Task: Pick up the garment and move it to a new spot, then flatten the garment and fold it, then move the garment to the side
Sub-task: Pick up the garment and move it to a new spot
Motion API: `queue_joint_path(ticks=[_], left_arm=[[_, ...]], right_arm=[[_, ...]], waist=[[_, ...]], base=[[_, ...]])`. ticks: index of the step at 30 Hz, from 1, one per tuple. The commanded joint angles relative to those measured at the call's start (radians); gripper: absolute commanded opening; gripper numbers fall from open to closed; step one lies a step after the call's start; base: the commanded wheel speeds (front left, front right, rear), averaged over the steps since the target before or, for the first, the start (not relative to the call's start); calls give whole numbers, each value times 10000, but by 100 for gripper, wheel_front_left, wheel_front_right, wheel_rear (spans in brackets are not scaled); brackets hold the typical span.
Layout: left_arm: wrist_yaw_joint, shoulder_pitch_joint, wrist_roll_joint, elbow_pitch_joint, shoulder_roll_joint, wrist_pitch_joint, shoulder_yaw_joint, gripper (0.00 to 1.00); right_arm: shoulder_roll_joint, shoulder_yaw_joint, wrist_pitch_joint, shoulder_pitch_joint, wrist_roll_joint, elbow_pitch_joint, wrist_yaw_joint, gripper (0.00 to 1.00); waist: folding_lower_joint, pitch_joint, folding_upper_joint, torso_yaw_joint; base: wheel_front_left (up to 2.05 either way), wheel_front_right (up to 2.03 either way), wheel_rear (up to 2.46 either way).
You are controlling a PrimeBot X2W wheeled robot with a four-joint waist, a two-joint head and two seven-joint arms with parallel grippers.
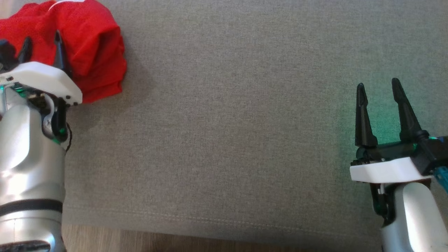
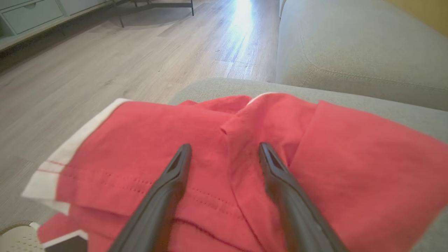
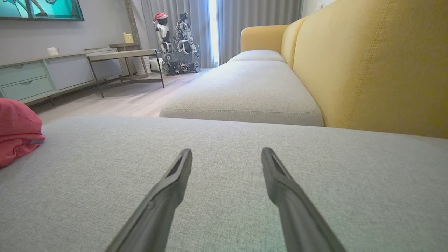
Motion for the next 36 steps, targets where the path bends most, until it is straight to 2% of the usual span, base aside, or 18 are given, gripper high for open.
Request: queue_joint_path(ticks=[1,2,3,4,10,14,18,24,30,36], left_arm=[[-64,-423,-28,-31,570,60,224,100],[-105,-516,-64,130,571,111,213,48],[-118,-610,-110,249,572,63,234,3],[-93,-703,-154,330,582,-85,284,0],[0,-873,-167,692,763,-914,363,0],[59,-902,-164,348,959,-1395,512,0],[192,-851,-102,-649,1053,-1542,708,0],[294,-419,125,-2878,964,-1556,917,0],[166,-114,362,-4141,826,-1283,409,0],[-21,1,695,-5411,675,-428,-448,0]], right_arm=[[-65,259,-40,-193,-52,-337,-7,100],[-64,266,-47,-204,-59,-330,-7,100],[-64,277,-55,-217,-65,-318,-7,100],[-63,290,-62,-233,-68,-301,-7,100],[-57,338,-123,-294,-8,-63,-7,100],[-53,351,-198,-335,116,105,-7,100],[-51,396,-255,-296,307,366,-7,100],[-50,543,-318,-239,681,658,-7,100],[-50,561,-337,-228,1009,725,-7,100],[-50,580,-340,-327,1085,313,-7,100]], waist=[[-1,65,0,-35],[-1,84,0,-45],[-1,98,0,-59],[-1,105,0,-76],[-1,-116,0,-148],[-1,-465,0,-233],[-1,-889,0,-289],[-1,-1584,0,-493],[-1,-1924,0,-836],[-1,-1776,0,-1632]], base=[[0,0,0],[0,0,0],[0,0,0],[0,0,0],[0,0,0],[0,0,0],[0,0,0],[0,0,0],[0,0,0],[0,0,0]])
